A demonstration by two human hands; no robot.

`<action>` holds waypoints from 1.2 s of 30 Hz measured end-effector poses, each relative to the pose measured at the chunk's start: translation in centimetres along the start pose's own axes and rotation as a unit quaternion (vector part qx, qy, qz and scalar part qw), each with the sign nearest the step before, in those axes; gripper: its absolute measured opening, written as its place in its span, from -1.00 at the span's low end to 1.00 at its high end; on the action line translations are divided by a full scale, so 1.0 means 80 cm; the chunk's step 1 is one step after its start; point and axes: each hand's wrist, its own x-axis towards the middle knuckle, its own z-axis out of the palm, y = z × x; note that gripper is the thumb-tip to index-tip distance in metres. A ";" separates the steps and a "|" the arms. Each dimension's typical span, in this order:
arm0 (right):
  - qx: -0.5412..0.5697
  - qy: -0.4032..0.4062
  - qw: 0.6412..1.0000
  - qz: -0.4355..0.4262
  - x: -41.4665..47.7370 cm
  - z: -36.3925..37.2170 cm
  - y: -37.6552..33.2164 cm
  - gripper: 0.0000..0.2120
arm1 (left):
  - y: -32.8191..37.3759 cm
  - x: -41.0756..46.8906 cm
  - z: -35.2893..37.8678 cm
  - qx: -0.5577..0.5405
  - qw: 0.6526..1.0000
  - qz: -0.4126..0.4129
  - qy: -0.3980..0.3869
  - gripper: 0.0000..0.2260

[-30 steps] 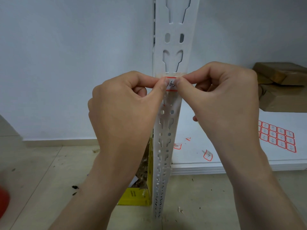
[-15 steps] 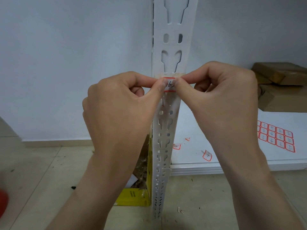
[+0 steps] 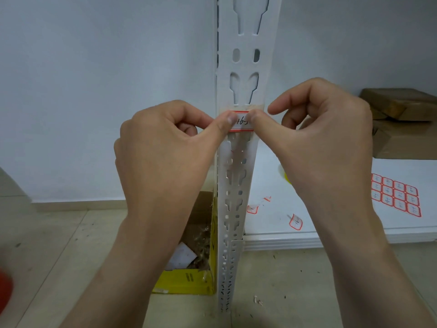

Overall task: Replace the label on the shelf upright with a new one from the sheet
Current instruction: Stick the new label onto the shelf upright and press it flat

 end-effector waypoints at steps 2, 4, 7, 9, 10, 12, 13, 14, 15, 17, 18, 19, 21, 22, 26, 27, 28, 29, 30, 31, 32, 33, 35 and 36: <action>0.020 -0.008 1.000 0.007 0.000 -0.001 0.002 -0.79 | -0.001 0.002 0.001 -0.003 1.000 0.012 0.004 -0.72; 0.039 -0.020 0.999 0.014 0.001 0.000 0.004 -0.77 | -0.003 0.004 0.001 -0.010 1.000 0.022 -0.002 -0.74; 0.059 -0.029 0.998 0.023 0.002 0.003 0.006 -0.80 | -0.006 0.004 0.004 -0.025 0.999 0.040 -0.011 -0.64; 0.067 -0.035 0.997 0.027 0.002 0.005 0.008 -0.82 | -0.007 0.003 0.007 -0.031 0.998 0.057 -0.005 -0.67; 0.070 -0.036 0.997 0.028 0.002 0.005 0.008 -0.83 | -0.007 0.003 0.009 -0.035 0.998 0.061 -0.003 -0.69; 0.076 -0.038 0.996 0.026 0.004 0.005 0.010 -0.82 | -0.008 0.003 0.012 -0.045 0.997 0.061 0.002 -0.73; 0.079 -0.039 0.996 0.025 0.004 0.004 0.011 -0.83 | -0.008 0.003 0.013 -0.049 0.997 0.061 0.002 -0.74; 0.085 -0.041 0.995 0.026 0.005 0.004 0.011 -0.84 | -0.009 0.004 0.013 -0.053 0.997 0.063 0.001 -0.76; 0.092 -0.044 0.994 0.029 0.005 0.004 0.012 -0.86 | -0.010 0.005 0.012 -0.057 0.996 0.067 -0.001 -0.77; 0.109 -0.057 0.992 0.039 0.006 0.003 0.014 -0.86 | -0.013 0.006 0.011 -0.067 0.995 0.076 -0.009 -0.79; 0.123 -0.062 0.989 0.045 0.007 0.002 0.016 -0.86 | -0.014 0.007 0.010 -0.074 0.994 0.079 -0.015 -0.80; 0.137 -0.067 0.987 0.050 0.008 0.002 0.017 -0.87 | -0.014 0.008 0.010 -0.081 0.993 0.082 -0.021 -0.81; 0.152 -0.078 0.984 0.050 0.009 0.001 0.020 -0.90 | -0.015 0.010 0.009 -0.088 0.992 0.090 -0.029 -0.82; 0.155 -0.082 0.983 0.046 0.009 0.000 0.021 -0.90 | -0.016 0.011 0.009 -0.090 0.991 0.093 -0.030 -0.82; 0.156 -0.087 0.984 0.025 0.009 -0.001 0.024 -0.84 | -0.021 0.014 0.006 -0.075 0.991 0.110 -0.029 -0.78; 0.151 -0.090 0.984 0.020 0.009 -0.001 0.026 -0.83 | -0.022 0.014 0.006 -0.066 0.990 0.117 -0.032 -0.77; 0.149 -0.092 0.984 0.016 0.009 -0.001 0.027 -0.82 | -0.023 0.015 0.006 -0.059 0.990 0.122 -0.033 -0.75; 0.151 -0.093 0.984 0.013 0.010 -0.002 0.028 -0.82 | -0.024 0.015 0.005 -0.056 0.990 0.125 -0.035 -0.73; 0.153 -0.095 0.984 0.009 0.010 -0.002 0.029 -0.81 | -0.025 0.016 0.005 -0.053 0.990 0.128 -0.037 -0.71; 0.151 -0.099 0.984 0.004 0.010 -0.002 0.030 -0.80 | -0.026 0.017 0.004 -0.049 0.989 0.133 -0.040 -0.69; 0.146 -0.103 0.984 -0.005 0.009 -0.003 0.030 -0.79 | -0.027 0.017 0.004 -0.043 0.988 0.139 -0.045 -0.66; 0.138 -0.107 0.985 -0.014 0.008 -0.003 0.031 -0.79 | -0.028 0.018 0.003 -0.038 0.987 0.145 -0.050 -0.63; 0.123 -0.113 0.986 -0.026 0.008 -0.003 0.032 -0.75 | -0.030 0.020 0.002 -0.028 0.986 0.156 -0.059 -0.58; 0.120 -0.115 0.986 -0.030 0.007 -0.002 0.032 -0.74 | -0.031 0.020 0.002 -0.025 0.985 0.158 -0.060 -0.58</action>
